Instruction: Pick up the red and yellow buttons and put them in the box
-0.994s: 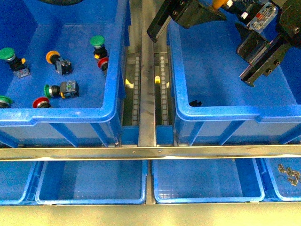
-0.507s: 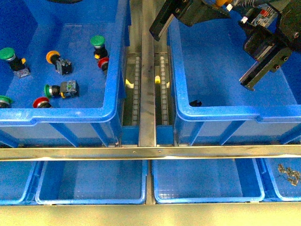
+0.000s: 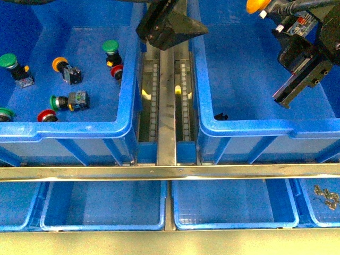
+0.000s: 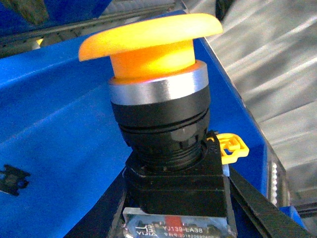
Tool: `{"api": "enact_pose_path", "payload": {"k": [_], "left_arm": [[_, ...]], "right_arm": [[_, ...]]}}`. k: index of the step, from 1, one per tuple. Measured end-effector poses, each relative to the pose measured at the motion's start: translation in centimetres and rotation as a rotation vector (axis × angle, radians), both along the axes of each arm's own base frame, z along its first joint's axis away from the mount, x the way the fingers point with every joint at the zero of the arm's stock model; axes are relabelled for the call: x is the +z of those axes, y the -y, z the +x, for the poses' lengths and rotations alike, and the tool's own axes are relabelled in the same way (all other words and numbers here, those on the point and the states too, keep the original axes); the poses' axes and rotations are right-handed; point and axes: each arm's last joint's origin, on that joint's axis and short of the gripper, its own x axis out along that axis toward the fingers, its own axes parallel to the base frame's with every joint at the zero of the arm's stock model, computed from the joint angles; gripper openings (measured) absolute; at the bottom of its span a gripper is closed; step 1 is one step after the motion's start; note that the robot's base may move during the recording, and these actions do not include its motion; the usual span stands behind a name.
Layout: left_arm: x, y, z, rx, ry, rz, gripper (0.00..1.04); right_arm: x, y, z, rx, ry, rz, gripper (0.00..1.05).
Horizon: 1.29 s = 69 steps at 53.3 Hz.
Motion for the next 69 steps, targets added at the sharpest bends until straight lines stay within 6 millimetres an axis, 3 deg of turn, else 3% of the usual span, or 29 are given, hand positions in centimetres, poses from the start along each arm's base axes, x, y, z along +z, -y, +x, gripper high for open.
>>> {"api": "enact_pose_path", "payload": {"k": [15, 26, 39, 49, 57, 62, 69], "left_arm": [[-0.6, -5.4, -1.9, 0.038, 0.085, 0.117, 0.97], [-0.9, -10.0, -4.7, 0.083, 0.183, 0.264, 0.97], [0.4, -16.9, -10.5, 0.147, 0.38, 0.471, 0.97], [-2.1, -22.4, -15.9, 0.196, 0.35, 0.639, 0.97], [-3.3, -24.0, -17.5, 0.263, 0.345, 0.702, 0.97], [-4.6, -24.1, -17.9, 0.413, 0.528, 0.831, 0.84], [-5.3, -23.4, -19.5, 0.528, 0.755, 0.866, 0.66]], "right_arm": [[-0.3, 1.1, 0.1, -0.047, -0.025, 0.006, 0.37], [-0.5, 2.1, 0.1, -0.084, -0.045, 0.013, 0.37], [0.3, 3.8, -0.2, -0.136, -0.055, 0.036, 0.37], [1.9, 4.7, -1.5, -0.165, -0.048, 0.09, 0.37], [2.7, 4.9, -2.4, -0.205, -0.063, 0.133, 0.37], [3.1, 5.0, -3.2, -0.232, -0.079, 0.166, 0.37], [3.4, 4.9, -4.0, -0.255, -0.091, 0.201, 0.37]]}}
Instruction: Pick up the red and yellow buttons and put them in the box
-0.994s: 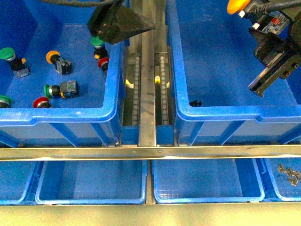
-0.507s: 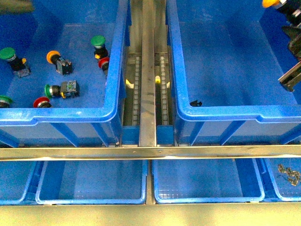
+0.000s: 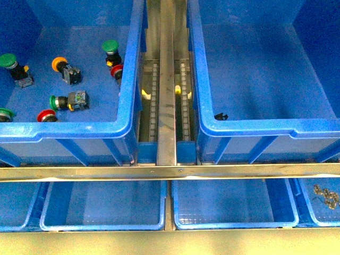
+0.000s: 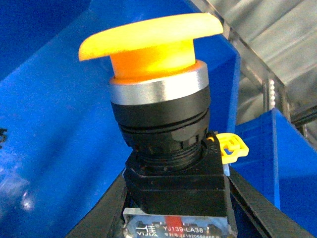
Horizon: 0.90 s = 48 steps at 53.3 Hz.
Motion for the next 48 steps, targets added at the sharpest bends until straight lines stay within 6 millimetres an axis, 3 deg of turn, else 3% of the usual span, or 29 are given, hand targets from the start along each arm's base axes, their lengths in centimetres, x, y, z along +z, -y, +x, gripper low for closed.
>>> {"api": "enact_pose_path", "payload": {"k": [5, 23, 48], "left_arm": [[0.4, 0.4, -0.7, 0.001, 0.098, 0.02, 0.52], [0.4, 1.9, -3.1, 0.005, 0.106, 0.027, 0.02], [1.2, 2.1, -5.5, -0.004, 0.135, 0.031, 0.03]], "right_arm": [[0.0, -0.2, -0.6, -0.001, -0.011, 0.021, 0.37], [0.3, 0.0, -1.6, -0.041, -0.017, 0.059, 0.37], [0.1, 0.5, -3.3, -0.117, -0.028, 0.1, 0.37]]}}
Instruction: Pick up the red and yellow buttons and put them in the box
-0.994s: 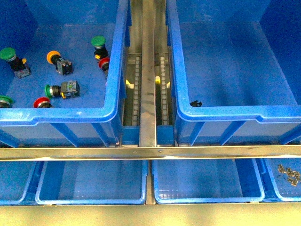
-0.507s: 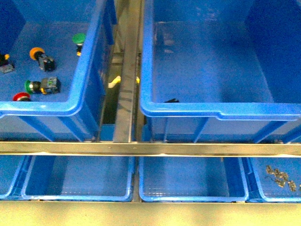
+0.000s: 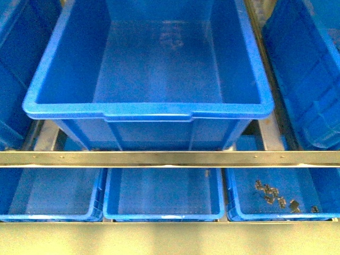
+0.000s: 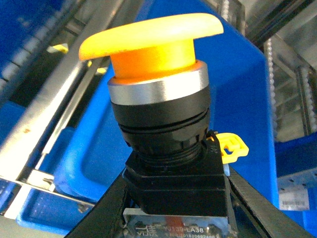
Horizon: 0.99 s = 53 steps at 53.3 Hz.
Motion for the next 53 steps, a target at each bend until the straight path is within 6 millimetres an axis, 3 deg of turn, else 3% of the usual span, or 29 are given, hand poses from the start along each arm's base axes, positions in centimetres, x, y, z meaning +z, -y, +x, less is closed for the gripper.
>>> {"api": "enact_pose_path", "payload": {"k": [32, 53], "left_arm": [[0.2, 0.0, -1.8, -0.004, 0.007, 0.0, 0.03], [-0.3, 0.0, -3.0, -0.002, -0.03, 0.001, 0.03]], "right_arm": [[0.0, -2.0, 0.0, 0.058, 0.017, 0.021, 0.37], [-0.2, -2.1, 0.0, 0.062, 0.004, 0.024, 0.37]]}}
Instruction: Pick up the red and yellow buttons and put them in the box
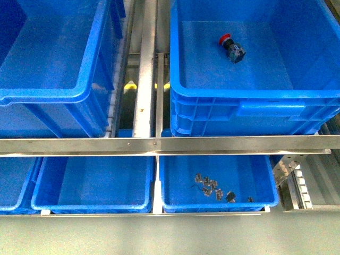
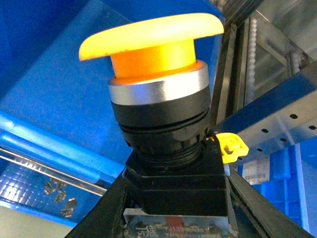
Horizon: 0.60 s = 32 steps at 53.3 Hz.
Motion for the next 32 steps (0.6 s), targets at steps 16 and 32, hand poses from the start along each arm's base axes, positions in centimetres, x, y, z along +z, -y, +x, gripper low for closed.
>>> {"api": "enact_pose_path", "payload": {"k": [16, 32], "left_arm": [[0.09, 0.0, -0.33, 0.0, 0.019, 0.001, 0.03], [0.09, 0.0, -0.34, 0.0, 0.019, 0.001, 0.38]], "right_arm": [[-0.14, -0.3, 0.25, -0.003, -0.008, 0.0, 0.36], [-0.6, -0.51, 0.84, -0.017, -0.022, 0.012, 0.36]]}}
